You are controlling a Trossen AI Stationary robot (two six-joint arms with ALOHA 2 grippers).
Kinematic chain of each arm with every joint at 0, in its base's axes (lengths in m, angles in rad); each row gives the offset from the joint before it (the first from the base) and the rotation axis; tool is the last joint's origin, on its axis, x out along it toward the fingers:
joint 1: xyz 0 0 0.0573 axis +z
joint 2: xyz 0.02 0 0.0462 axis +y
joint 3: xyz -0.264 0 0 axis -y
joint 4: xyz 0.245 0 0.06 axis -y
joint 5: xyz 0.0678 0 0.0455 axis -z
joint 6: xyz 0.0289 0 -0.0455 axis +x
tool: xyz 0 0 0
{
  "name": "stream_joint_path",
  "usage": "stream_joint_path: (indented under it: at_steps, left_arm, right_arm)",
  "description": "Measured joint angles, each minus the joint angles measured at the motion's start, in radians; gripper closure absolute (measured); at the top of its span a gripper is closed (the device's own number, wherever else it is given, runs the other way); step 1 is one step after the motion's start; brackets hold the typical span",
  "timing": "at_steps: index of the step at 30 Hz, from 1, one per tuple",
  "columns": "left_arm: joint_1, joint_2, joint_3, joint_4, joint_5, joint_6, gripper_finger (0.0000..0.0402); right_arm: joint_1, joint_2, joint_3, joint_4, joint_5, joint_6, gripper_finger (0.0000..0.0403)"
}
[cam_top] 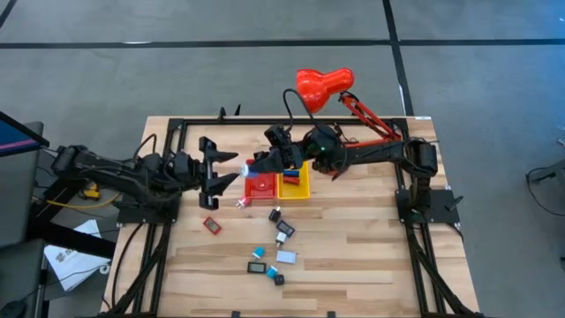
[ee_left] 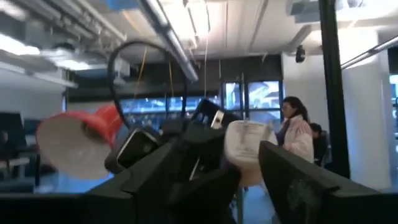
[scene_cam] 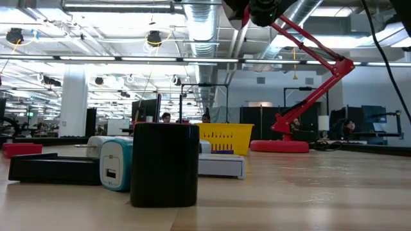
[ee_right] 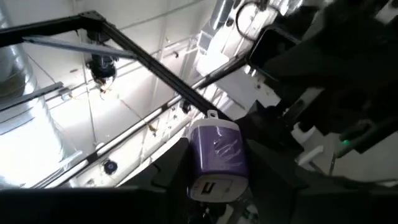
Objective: Pick & Place Office items
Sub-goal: Put the purple charger adapter into the red basket
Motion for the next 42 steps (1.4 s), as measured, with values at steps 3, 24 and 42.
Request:
stream_joint_path:
  at_steps: [3,24,42]
  left_arm:
    - [-0.001,-0.012,0.000,-0.051,-0.060,-0.097,0.0120]
    - [-0.002,-0.147,0.004,-0.633,-0.076,-0.149,0.0056]
    - [-0.002,-0.101,0.002,-0.697,0.026,-0.120,0.0083]
  right_arm:
    - [-0.008,0.000,0.000,-0.034,-0.048,-0.017,0.0277]
    - [-0.053,0.003,-0.004,-0.487,-0.237,-0.131,0.0271]
    - [-0.063,0.001,-0.002,-0.648,-0.082,-0.265,0.0273]
